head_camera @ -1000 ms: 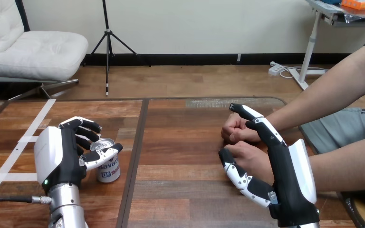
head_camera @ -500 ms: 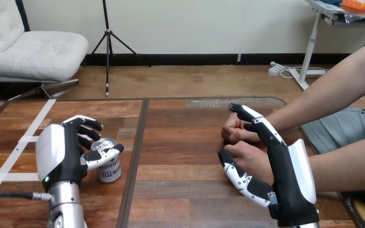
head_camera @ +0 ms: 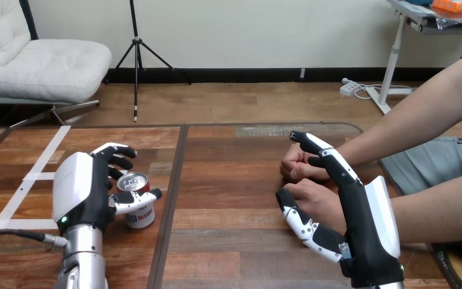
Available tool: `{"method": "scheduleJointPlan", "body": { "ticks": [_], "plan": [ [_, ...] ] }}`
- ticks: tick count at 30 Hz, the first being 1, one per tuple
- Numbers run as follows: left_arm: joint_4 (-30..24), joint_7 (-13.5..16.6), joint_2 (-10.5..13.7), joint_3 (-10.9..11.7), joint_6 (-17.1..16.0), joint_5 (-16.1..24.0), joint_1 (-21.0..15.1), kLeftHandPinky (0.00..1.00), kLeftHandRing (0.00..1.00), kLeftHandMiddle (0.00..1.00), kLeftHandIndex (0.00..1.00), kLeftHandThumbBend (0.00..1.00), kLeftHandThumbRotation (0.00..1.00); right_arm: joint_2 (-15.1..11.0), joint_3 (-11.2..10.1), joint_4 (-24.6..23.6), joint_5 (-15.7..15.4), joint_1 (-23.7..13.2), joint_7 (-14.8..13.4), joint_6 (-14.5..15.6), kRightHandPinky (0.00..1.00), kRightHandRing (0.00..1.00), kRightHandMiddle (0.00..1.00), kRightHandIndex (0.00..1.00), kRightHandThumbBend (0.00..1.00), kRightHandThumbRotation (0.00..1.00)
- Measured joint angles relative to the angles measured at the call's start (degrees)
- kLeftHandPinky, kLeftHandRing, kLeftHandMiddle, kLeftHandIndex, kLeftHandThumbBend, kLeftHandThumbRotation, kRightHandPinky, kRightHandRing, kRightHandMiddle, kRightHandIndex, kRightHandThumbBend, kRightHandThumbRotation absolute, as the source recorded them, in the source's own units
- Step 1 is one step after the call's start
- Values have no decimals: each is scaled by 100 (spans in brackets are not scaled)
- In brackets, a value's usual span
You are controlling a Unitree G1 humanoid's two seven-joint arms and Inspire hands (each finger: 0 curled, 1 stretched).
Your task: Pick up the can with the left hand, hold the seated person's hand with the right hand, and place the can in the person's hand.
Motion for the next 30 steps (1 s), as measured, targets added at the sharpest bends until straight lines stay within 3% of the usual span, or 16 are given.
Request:
{"method": "scheduleJointPlan", "body": {
  "ticks": [15, 30],
  "plan": [
    [-154, -12, 17, -158, 32, 161, 51, 50, 57, 62, 65, 95, 4, 1, 1, 0, -11, -31, -6, 0, 77, 83, 85, 82, 41, 5],
    [-221, -15, 27, -182, 144, 161, 65, 51, 59, 64, 66, 96, 7, 0, 3, 0, 0, -33, -3, 0, 77, 83, 85, 82, 41, 5]
  ]
}}
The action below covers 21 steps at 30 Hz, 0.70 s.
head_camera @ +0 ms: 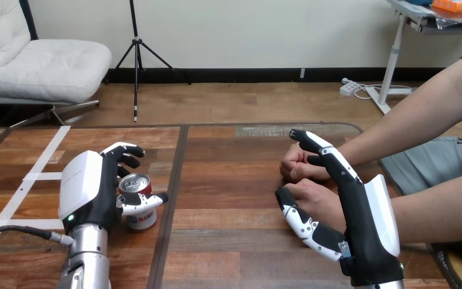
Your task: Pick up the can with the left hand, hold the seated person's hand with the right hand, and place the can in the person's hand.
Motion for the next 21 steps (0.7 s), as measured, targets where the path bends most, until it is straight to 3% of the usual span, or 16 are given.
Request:
{"method": "scheduleJointPlan", "body": {
  "ticks": [21],
  "plan": [
    [-39, -92, 21, -2, 148, 1, 64, 51, 59, 64, 66, 94, 7, 0, -1, -3, -26, 0, -1, 3, 76, 82, 85, 81, 42, 8]
  ]
}}
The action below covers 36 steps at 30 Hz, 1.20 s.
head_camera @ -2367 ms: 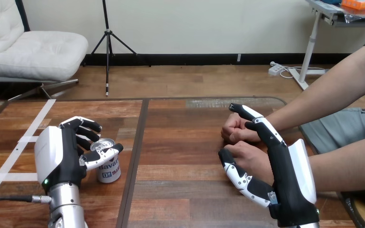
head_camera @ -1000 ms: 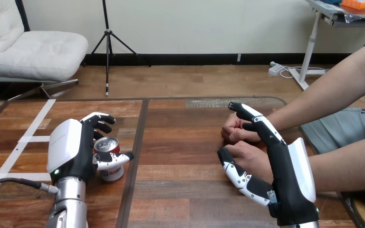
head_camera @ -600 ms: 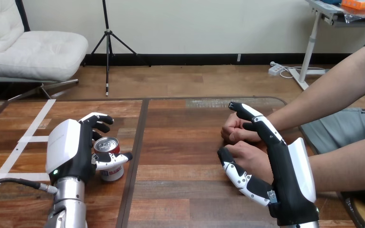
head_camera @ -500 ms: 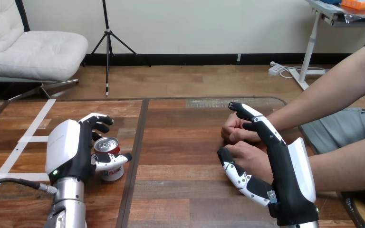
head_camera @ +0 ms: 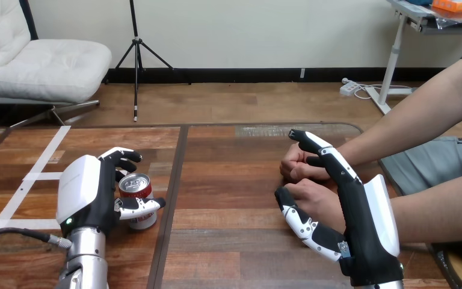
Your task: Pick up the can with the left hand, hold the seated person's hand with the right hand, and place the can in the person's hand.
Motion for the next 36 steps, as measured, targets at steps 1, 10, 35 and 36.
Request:
{"method": "scheduleJointPlan", "body": {
  "ticks": [1, 10, 35, 36],
  "plan": [
    [-2, -15, 2, 0, 3, 0, 0, 51, 59, 64, 66, 94, 7, -1, 0, -1, -3, 0, 0, 0, 76, 82, 85, 81, 42, 8],
    [-255, -506, 58, -54, 487, 158, 12, 55, 64, 70, 74, 90, 8, -3, -1, -8, -17, 0, 0, 2, 77, 83, 85, 82, 42, 8],
    [-529, -1159, 179, -438, 1679, 689, -49, 50, 57, 61, 65, 88, 0, -8, -3, -88, 41, 0, 145, 12, 79, 85, 86, 82, 42, 7],
    [-524, -1148, 176, -440, 1679, 688, -51, 50, 56, 61, 64, 88, 0, -9, -3, -90, 41, 0, 150, 12, 79, 85, 86, 82, 42, 7]
  ]
}}
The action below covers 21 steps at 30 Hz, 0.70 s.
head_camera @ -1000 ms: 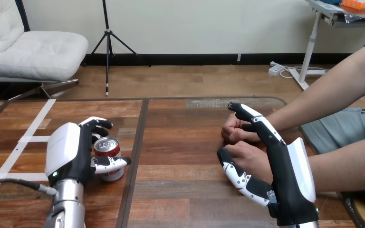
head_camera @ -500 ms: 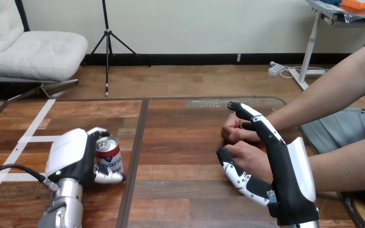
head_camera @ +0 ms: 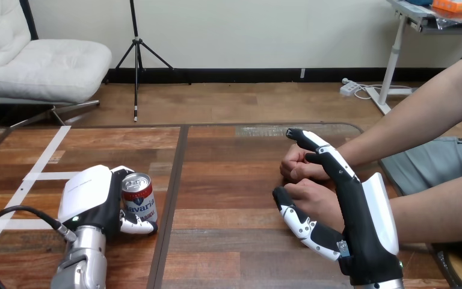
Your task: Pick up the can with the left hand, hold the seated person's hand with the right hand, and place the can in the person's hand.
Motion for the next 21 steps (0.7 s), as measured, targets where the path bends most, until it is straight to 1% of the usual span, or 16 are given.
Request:
{"method": "scheduleJointPlan", "body": {
  "ticks": [7, 12, 14, 21],
  "plan": [
    [64, 93, -28, -13, -2, -24, -31, 49, 54, 59, 60, 85, 0, 0, -1, -24, -4, 0, 18, 31, 79, 84, 86, 82, 42, 7],
    [119, 159, -45, -11, -62, -101, -46, 47, 51, 55, 56, 82, 0, 0, -6, -56, -10, 0, 18, 46, 78, 84, 86, 82, 42, 8],
    [147, 206, -50, -10, -103, -145, -46, 46, 49, 53, 54, 80, 0, 0, -7, -68, -10, 0, 18, 46, 78, 84, 86, 81, 42, 8],
    [288, 450, -81, -8, -271, -305, -46, 44, 47, 51, 51, 77, 0, 0, -10, -84, -18, 0, 18, 46, 78, 84, 86, 81, 41, 8]
  ]
}}
